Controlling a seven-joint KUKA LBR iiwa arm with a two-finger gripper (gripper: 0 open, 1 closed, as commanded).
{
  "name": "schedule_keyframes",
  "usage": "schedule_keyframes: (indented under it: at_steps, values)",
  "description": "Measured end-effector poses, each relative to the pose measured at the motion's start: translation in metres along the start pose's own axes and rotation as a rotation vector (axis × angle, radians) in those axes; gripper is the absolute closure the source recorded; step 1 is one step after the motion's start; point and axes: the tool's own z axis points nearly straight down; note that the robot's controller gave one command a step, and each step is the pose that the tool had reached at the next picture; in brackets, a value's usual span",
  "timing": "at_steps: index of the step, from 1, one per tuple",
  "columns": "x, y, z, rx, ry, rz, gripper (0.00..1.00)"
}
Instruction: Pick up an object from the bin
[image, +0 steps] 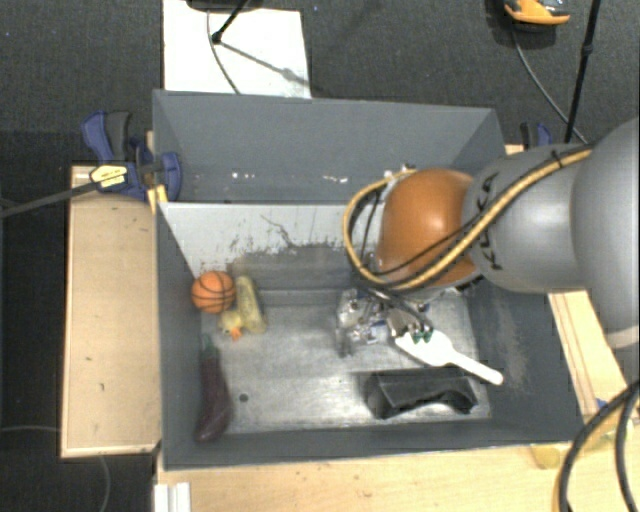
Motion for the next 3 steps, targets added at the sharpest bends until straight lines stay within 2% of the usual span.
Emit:
schedule_keyframes:
  at_steps: [1, 2, 3]
  values:
    - [0.000, 0.000, 0.000, 0.000, 0.000, 0.001, 1.00]
    - [0.007, 0.015, -0.036, 0.001, 0.012, -0.012, 1.00]
    - [0.010, 0.042, -0.060, 0.002, -0.006, 0.009, 1.00]
